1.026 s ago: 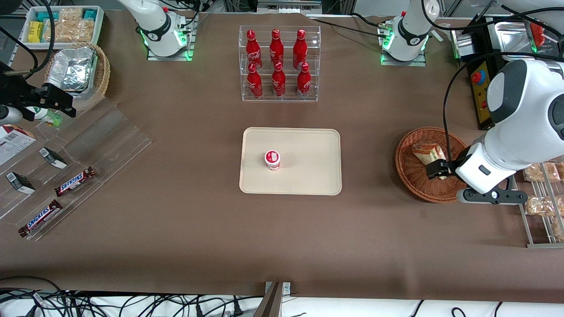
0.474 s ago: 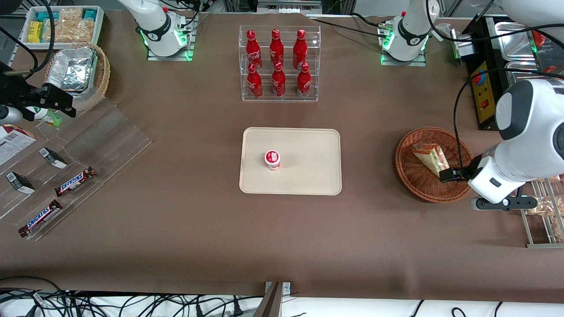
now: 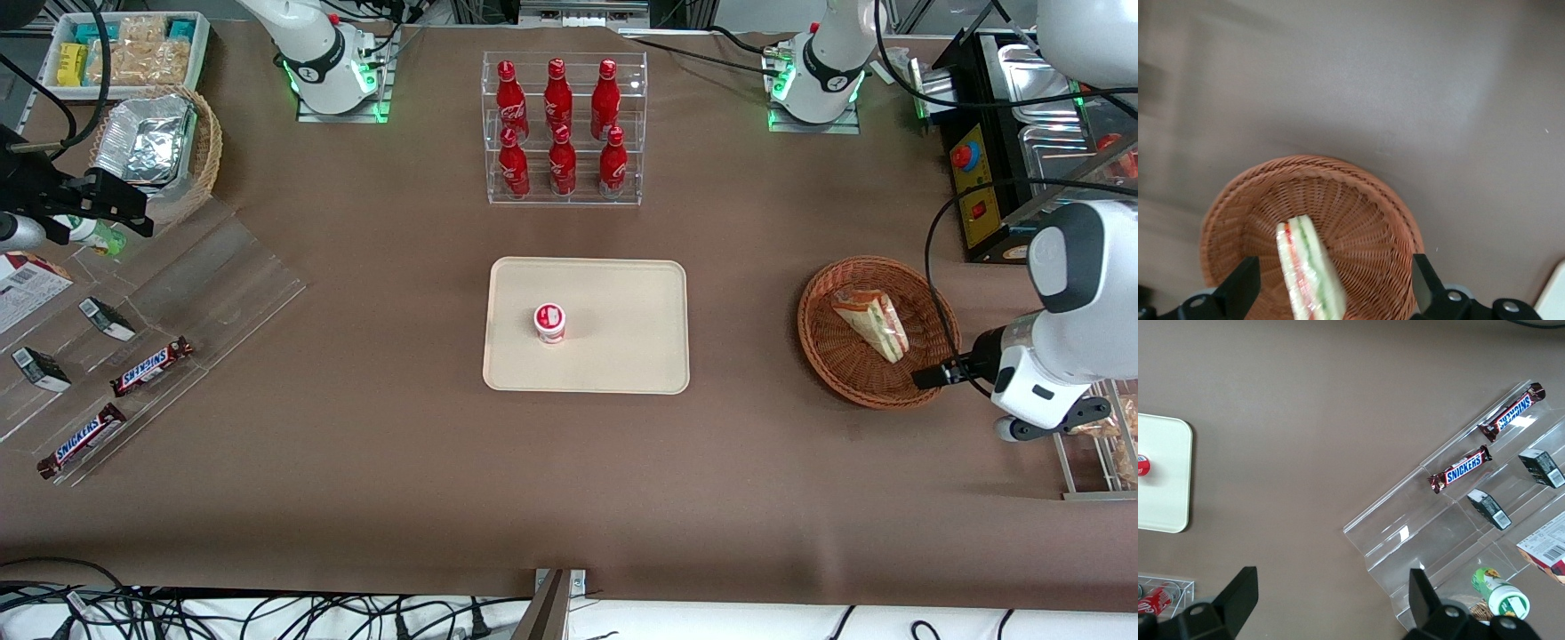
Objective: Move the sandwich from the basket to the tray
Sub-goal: 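Lower the open left gripper over the sandwich in the wicker basket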
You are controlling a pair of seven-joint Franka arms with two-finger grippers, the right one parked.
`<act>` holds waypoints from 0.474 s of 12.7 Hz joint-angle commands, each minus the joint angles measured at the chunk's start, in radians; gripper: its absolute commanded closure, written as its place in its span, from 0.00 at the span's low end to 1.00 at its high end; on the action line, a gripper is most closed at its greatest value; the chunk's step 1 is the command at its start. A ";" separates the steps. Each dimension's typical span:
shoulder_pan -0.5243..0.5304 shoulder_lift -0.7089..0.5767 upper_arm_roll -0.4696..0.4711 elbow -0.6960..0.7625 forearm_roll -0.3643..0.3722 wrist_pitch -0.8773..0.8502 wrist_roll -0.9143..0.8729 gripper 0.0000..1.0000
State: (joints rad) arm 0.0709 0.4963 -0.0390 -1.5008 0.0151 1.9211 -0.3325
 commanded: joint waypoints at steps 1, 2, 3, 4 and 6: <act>-0.003 -0.132 -0.007 -0.221 0.002 0.129 -0.060 0.00; -0.002 -0.156 -0.007 -0.255 0.002 0.145 -0.075 0.00; -0.002 -0.172 -0.007 -0.277 0.002 0.147 -0.089 0.00; -0.002 -0.185 -0.005 -0.294 0.002 0.150 -0.115 0.00; -0.005 -0.215 -0.008 -0.364 0.009 0.224 -0.219 0.00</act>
State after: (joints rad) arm 0.0667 0.3515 -0.0439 -1.7542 0.0153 2.0724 -0.4826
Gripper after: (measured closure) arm 0.000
